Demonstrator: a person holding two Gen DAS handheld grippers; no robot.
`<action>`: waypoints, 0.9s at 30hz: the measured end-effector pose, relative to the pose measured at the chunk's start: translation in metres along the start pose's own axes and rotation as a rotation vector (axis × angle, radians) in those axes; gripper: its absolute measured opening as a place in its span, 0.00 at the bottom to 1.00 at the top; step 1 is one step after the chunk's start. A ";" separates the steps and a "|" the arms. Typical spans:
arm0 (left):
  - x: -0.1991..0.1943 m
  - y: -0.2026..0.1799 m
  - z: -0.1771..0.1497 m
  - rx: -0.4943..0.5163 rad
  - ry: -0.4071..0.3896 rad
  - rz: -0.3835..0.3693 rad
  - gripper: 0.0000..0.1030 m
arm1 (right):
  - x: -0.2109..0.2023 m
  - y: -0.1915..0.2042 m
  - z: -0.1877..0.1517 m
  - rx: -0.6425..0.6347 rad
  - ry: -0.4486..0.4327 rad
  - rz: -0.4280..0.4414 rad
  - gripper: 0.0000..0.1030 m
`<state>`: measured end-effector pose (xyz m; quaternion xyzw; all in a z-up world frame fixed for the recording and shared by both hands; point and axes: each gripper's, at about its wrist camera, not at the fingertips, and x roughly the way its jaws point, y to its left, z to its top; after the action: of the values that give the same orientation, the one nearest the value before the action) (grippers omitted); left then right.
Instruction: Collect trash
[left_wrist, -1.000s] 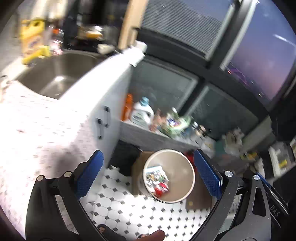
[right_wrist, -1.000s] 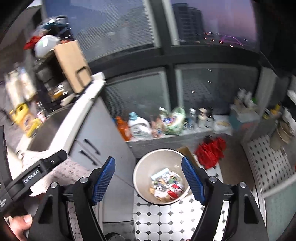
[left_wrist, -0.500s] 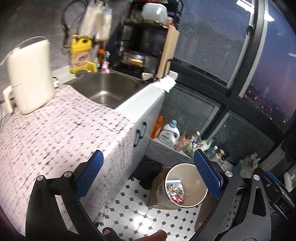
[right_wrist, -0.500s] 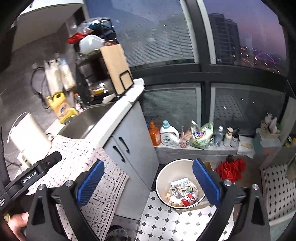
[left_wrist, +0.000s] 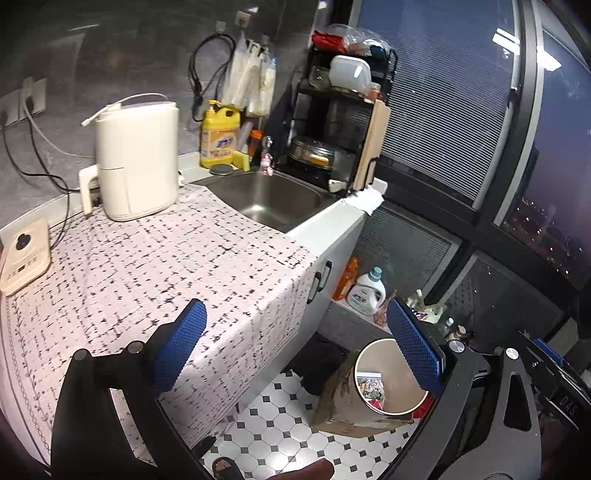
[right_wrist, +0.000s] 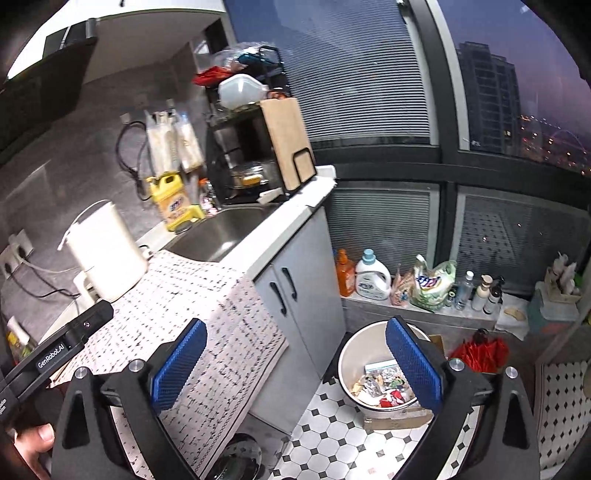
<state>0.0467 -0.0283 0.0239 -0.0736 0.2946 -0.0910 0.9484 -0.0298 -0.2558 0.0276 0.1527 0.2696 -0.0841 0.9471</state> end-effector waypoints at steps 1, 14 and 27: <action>-0.006 0.004 -0.001 -0.004 -0.008 0.010 0.94 | -0.002 0.004 -0.001 -0.007 -0.002 0.008 0.92; -0.054 0.031 -0.004 -0.037 -0.077 0.083 0.94 | -0.023 0.037 -0.002 -0.069 -0.025 0.091 0.92; -0.064 0.043 -0.003 -0.046 -0.105 0.127 0.94 | -0.020 0.053 0.000 -0.090 -0.023 0.115 0.92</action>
<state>-0.0012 0.0273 0.0482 -0.0811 0.2506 -0.0197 0.9645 -0.0339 -0.2046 0.0507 0.1241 0.2530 -0.0188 0.9593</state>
